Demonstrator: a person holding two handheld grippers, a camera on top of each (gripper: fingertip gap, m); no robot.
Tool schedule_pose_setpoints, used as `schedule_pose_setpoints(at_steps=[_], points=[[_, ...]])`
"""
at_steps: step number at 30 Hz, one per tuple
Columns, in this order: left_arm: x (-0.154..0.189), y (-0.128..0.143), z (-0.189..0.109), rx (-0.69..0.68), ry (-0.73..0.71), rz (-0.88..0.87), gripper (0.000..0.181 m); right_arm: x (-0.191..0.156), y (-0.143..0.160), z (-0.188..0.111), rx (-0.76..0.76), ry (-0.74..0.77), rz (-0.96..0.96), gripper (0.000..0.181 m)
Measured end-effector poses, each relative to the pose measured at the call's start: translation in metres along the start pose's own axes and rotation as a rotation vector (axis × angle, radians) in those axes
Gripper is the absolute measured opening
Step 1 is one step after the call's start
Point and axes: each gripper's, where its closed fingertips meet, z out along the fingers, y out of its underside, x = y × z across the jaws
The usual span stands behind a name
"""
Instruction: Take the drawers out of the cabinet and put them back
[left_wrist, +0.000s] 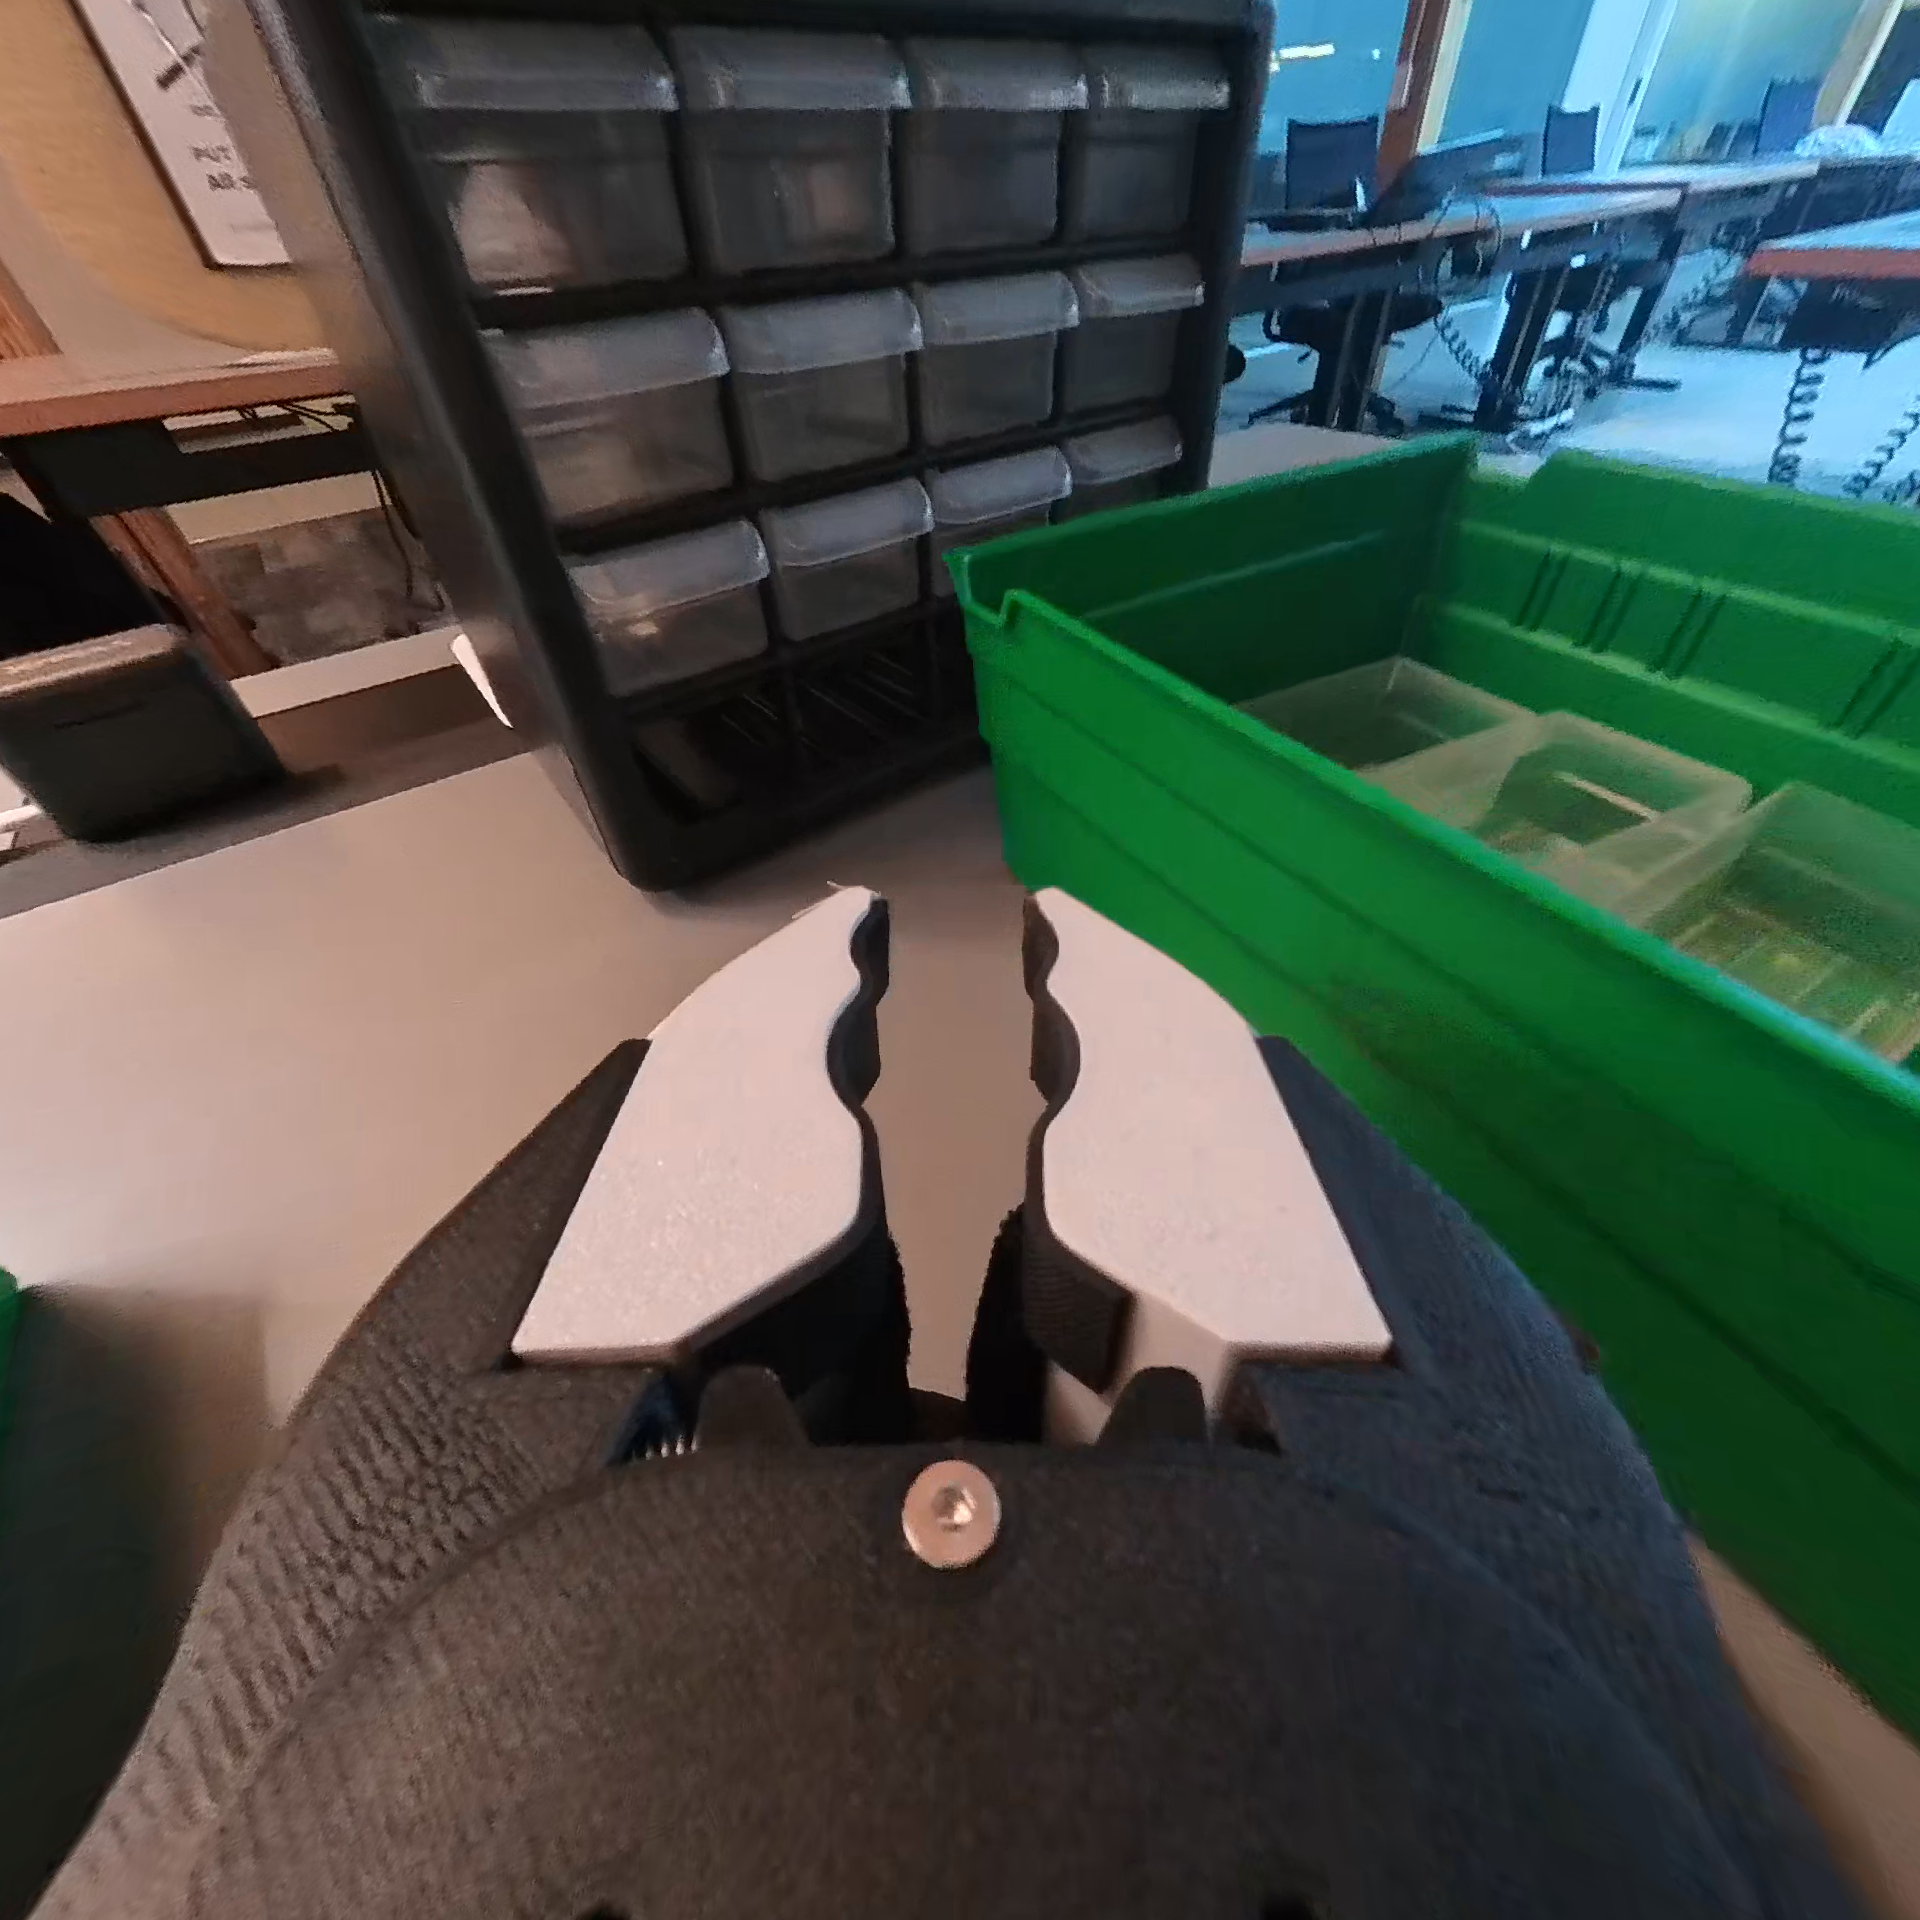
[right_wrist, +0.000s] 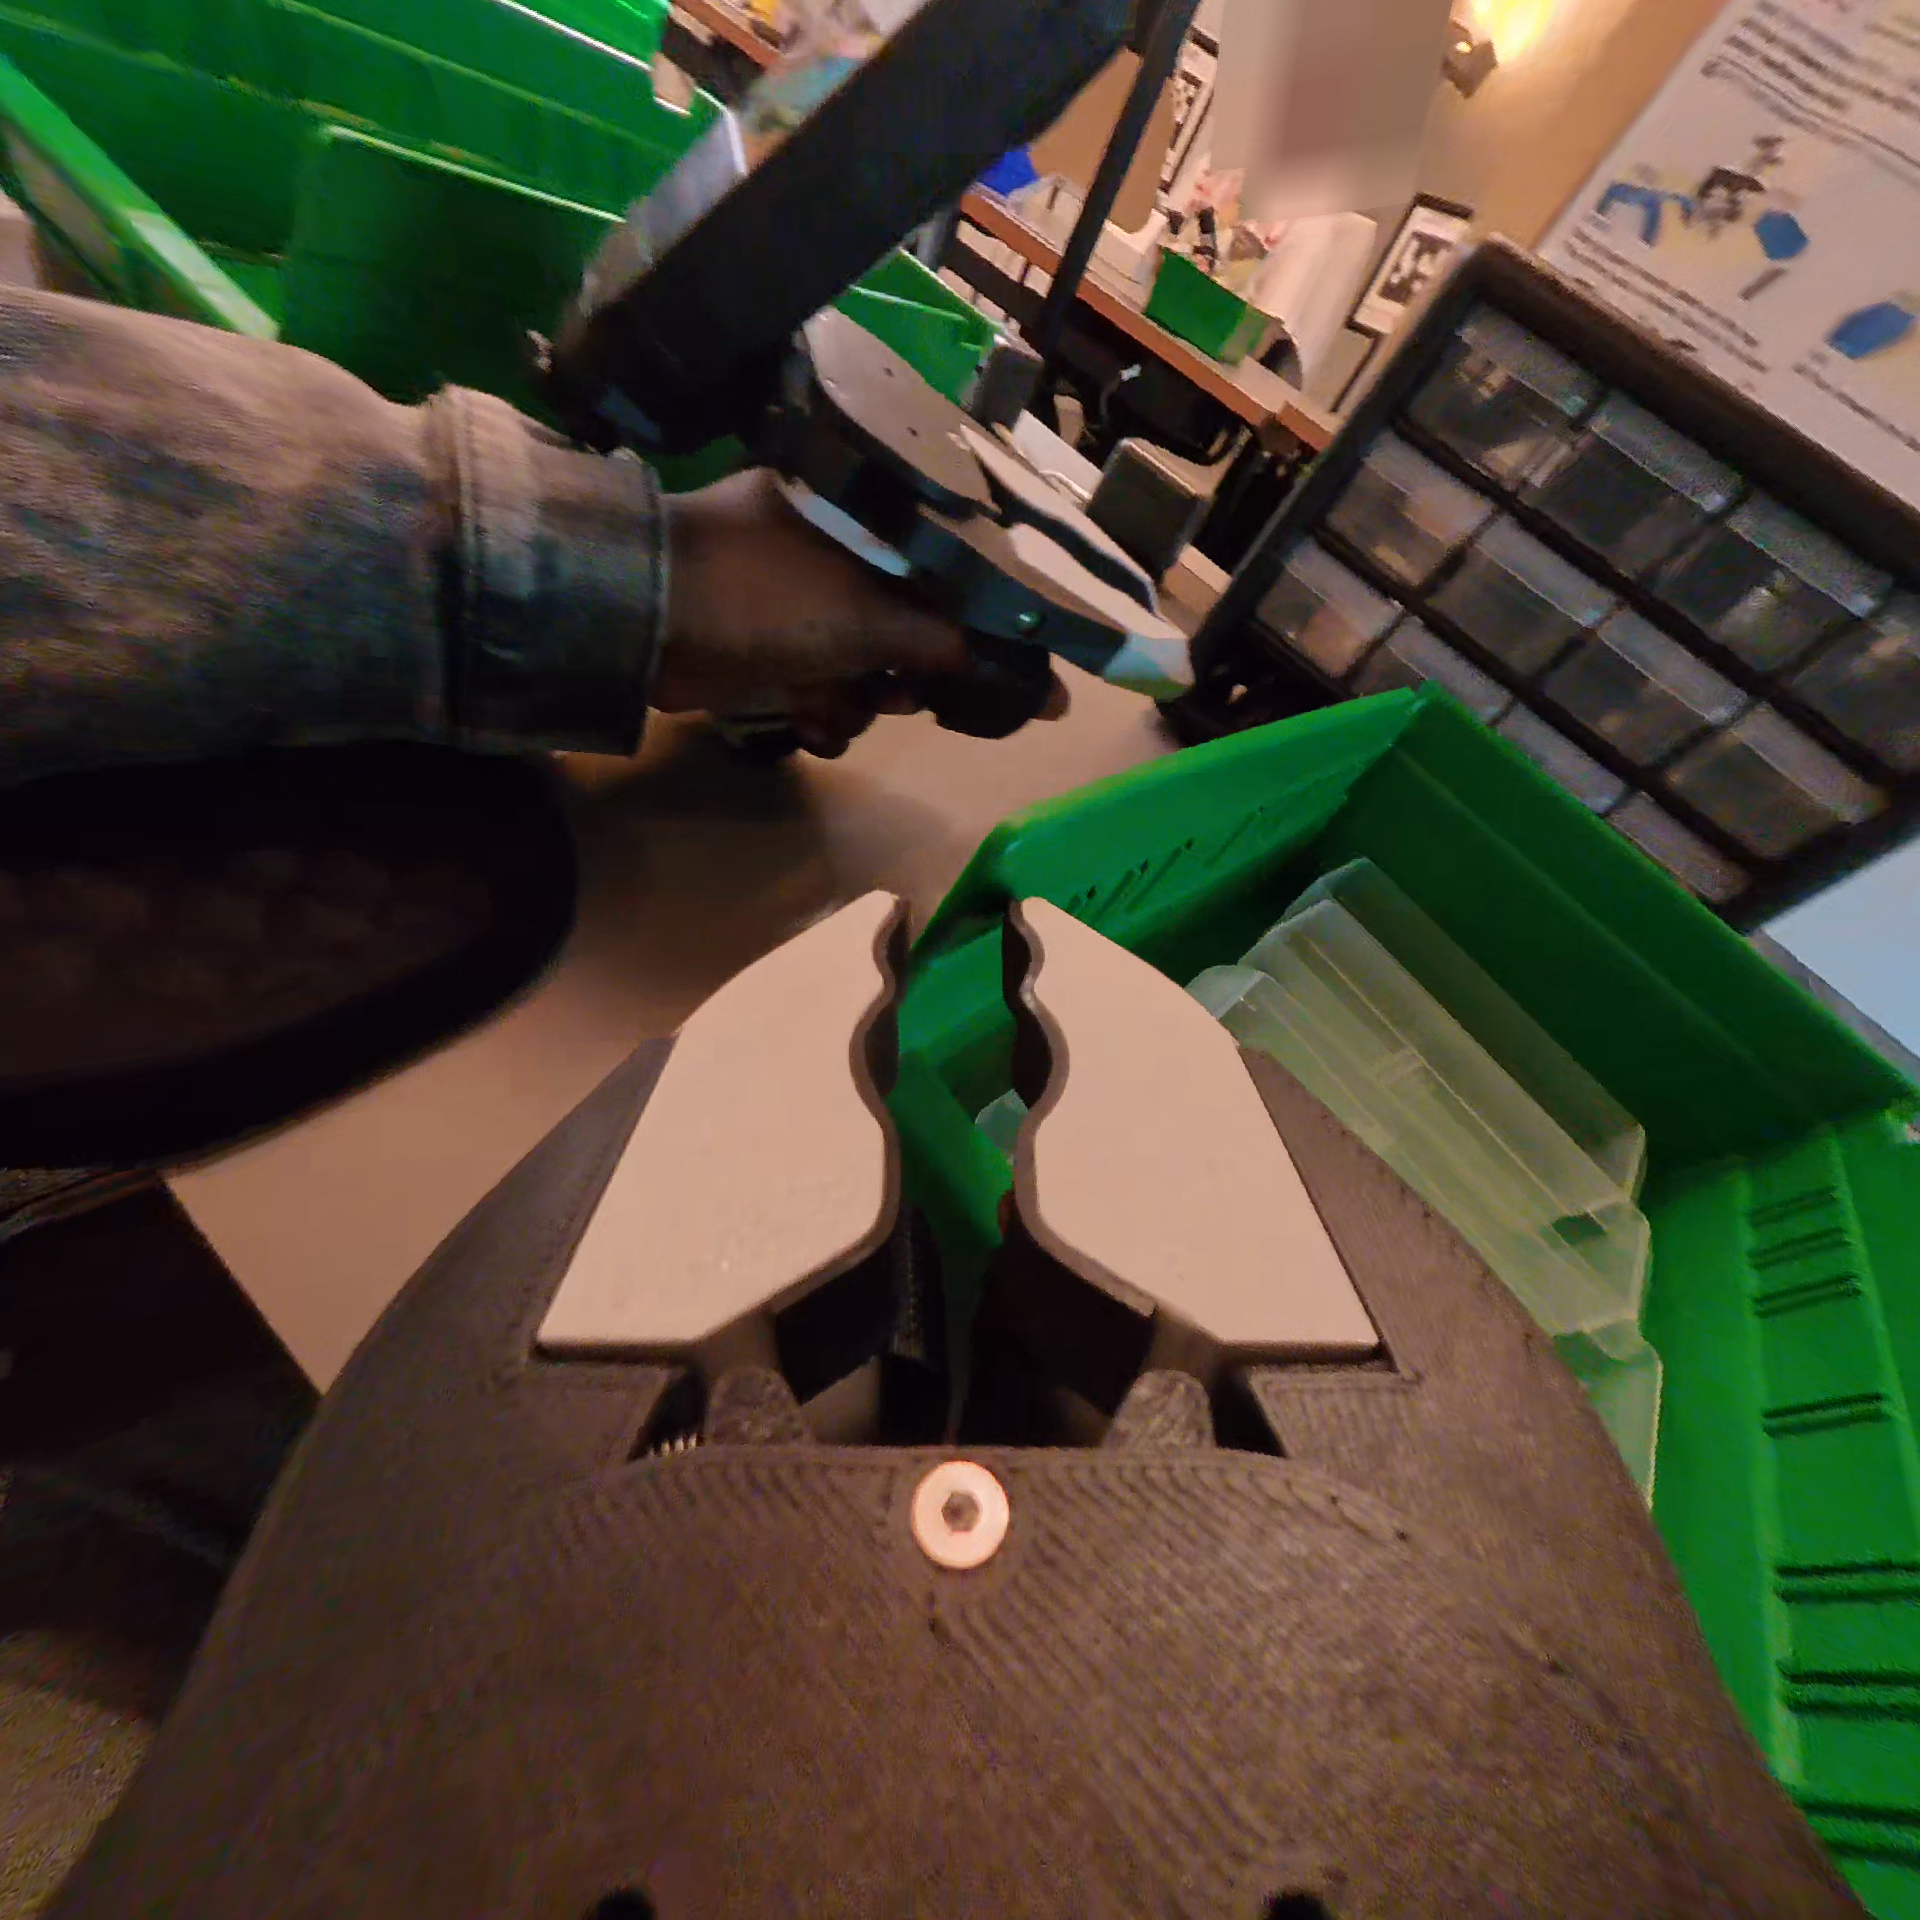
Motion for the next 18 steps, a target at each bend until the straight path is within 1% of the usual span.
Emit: schedule_pose_setpoints(at_steps=[3, 5, 7, 9, 10, 12, 14, 15, 16, 17, 18], points=[[-0.006, -0.009, -0.003, 0.052, -0.017, -0.046, 0.028, -0.014, -0.008, 0.007, 0.026, -0.06, -0.02, 0.018], [-0.009, -0.02, -0.008, 0.101, 0.001, -0.113, 0.034, -0.024, -0.013, 0.009, 0.049, -0.113, -0.038, 0.02], [-0.005, -0.033, -0.016, 0.13, 0.084, -0.244, 0.051, -0.032, -0.016, 0.005, 0.068, -0.164, -0.042, 0.021], [0.004, -0.053, -0.029, 0.166, 0.2, -0.404, 0.067, -0.033, -0.02, -0.007, 0.099, -0.18, -0.029, 0.037], [0.01, -0.064, -0.039, 0.187, 0.261, -0.467, 0.071, -0.027, -0.024, -0.017, 0.123, -0.163, -0.026, 0.043], [0.027, -0.075, -0.059, 0.176, 0.34, -0.502, 0.07, 0.0, -0.033, -0.041, 0.169, -0.071, -0.017, 0.046], [0.047, -0.069, -0.08, 0.1, 0.35, -0.422, 0.069, 0.048, -0.031, -0.071, 0.184, 0.084, 0.046, 0.045], [0.056, -0.063, -0.09, 0.063, 0.322, -0.364, 0.069, 0.074, -0.022, -0.086, 0.167, 0.152, 0.114, 0.044], [0.065, -0.057, -0.1, 0.029, 0.296, -0.304, 0.068, 0.094, -0.009, -0.099, 0.14, 0.18, 0.186, 0.044], [0.075, -0.052, -0.108, -0.008, 0.289, -0.238, 0.068, 0.11, 0.003, -0.106, 0.105, 0.177, 0.253, 0.044], [0.084, -0.045, -0.114, -0.053, 0.291, -0.152, 0.066, 0.122, 0.018, -0.11, 0.037, 0.156, 0.301, 0.049]])
